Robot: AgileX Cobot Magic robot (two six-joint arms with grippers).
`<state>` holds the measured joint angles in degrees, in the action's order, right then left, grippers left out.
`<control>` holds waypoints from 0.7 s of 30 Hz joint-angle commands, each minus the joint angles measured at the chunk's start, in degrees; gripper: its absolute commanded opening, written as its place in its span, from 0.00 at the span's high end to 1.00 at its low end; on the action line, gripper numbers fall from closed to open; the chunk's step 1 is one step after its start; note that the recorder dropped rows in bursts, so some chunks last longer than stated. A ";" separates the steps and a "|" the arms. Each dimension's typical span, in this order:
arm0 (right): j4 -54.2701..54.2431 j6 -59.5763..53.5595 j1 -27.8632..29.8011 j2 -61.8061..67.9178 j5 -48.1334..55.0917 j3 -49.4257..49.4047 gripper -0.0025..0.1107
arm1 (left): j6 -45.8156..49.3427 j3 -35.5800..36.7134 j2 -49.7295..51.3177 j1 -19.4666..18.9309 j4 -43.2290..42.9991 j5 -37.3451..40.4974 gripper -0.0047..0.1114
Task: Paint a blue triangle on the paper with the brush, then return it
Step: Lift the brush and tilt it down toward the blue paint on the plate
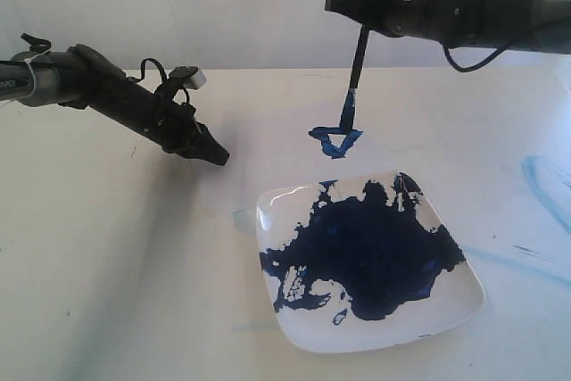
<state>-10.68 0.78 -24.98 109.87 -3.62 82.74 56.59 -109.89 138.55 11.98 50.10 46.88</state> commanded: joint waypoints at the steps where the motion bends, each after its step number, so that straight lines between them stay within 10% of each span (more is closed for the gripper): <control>1: 0.00 -0.78 0.82 -4.72 1.49 -2.55 0.98 | 0.19 0.19 -1.18 0.14 1.32 1.33 0.96; 21: -0.08 20.30 4.49 -27.20 -8.16 -31.35 0.98 | -0.02 1.88 -18.59 -0.51 6.20 9.73 0.96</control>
<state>-10.68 15.62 -20.94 84.59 -9.56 53.86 56.62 -109.62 122.85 11.98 53.46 53.14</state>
